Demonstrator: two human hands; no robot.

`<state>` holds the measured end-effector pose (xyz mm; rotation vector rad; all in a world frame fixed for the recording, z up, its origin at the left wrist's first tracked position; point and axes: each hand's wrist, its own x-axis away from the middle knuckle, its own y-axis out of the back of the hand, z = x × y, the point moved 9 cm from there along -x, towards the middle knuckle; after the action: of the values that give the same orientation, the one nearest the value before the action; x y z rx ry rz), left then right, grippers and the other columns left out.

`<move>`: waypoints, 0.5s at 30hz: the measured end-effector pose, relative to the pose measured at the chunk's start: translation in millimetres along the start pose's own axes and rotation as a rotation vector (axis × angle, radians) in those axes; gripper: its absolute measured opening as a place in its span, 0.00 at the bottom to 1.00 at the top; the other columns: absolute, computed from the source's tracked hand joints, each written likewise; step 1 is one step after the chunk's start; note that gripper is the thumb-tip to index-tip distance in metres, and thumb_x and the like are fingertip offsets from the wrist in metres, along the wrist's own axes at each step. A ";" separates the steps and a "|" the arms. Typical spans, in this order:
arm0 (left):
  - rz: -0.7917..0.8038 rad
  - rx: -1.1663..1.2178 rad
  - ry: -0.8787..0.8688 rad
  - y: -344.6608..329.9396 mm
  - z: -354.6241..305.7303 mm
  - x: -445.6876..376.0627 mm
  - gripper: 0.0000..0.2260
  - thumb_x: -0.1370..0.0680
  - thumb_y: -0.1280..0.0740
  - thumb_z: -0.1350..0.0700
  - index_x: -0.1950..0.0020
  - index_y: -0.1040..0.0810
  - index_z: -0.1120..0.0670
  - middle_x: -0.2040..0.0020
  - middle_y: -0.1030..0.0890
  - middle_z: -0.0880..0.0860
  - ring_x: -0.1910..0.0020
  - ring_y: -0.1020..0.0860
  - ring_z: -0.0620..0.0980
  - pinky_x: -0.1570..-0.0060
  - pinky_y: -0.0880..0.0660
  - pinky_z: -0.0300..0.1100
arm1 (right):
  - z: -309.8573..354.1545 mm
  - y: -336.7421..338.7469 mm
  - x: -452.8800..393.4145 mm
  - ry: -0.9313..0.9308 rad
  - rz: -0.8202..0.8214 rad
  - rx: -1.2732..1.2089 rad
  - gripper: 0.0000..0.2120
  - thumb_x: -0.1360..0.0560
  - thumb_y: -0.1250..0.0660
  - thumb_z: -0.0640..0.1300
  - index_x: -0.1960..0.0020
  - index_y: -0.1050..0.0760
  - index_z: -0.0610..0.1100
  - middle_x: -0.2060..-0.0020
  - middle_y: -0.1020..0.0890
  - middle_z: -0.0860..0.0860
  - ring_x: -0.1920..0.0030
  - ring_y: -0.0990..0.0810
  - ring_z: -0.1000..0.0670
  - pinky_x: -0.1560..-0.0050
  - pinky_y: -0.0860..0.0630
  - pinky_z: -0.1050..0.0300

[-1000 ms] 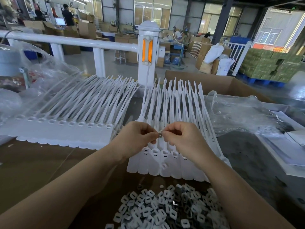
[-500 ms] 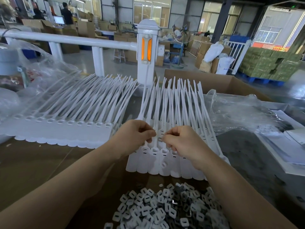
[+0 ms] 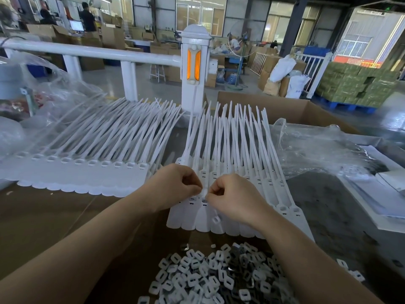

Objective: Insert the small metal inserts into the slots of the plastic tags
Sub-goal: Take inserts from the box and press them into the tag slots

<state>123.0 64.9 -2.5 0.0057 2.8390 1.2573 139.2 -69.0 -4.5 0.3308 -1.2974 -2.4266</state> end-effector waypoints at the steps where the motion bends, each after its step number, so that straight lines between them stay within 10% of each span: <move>1: 0.003 -0.017 -0.016 -0.2 -1.4 0.3 0.07 0.24 0.29 0.53 0.59 0.21 0.41 0.63 0.19 0.40 0.63 0.23 0.30 0.67 0.30 0.26 | 0.3 -0.3 0.1 0.004 0.004 0.004 0.07 0.25 0.31 0.48 0.61 0.22 0.54 0.67 0.17 0.54 0.69 0.20 0.59 0.66 0.26 0.63; 15: 0.020 -0.191 -0.336 1.0 -27.0 13.3 0.07 0.24 0.28 0.58 0.52 0.14 0.47 0.57 0.19 0.42 0.60 0.21 0.39 0.56 0.23 0.32 | -8.6 1.4 -2.3 -0.040 0.061 -0.123 0.04 0.23 0.32 0.46 0.57 0.22 0.52 0.62 0.19 0.57 0.61 0.21 0.58 0.63 0.28 0.65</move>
<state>108.8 45.8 16.0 0.2184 2.4353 1.3770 144.7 -75.1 -8.0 0.2080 -1.1508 -2.4590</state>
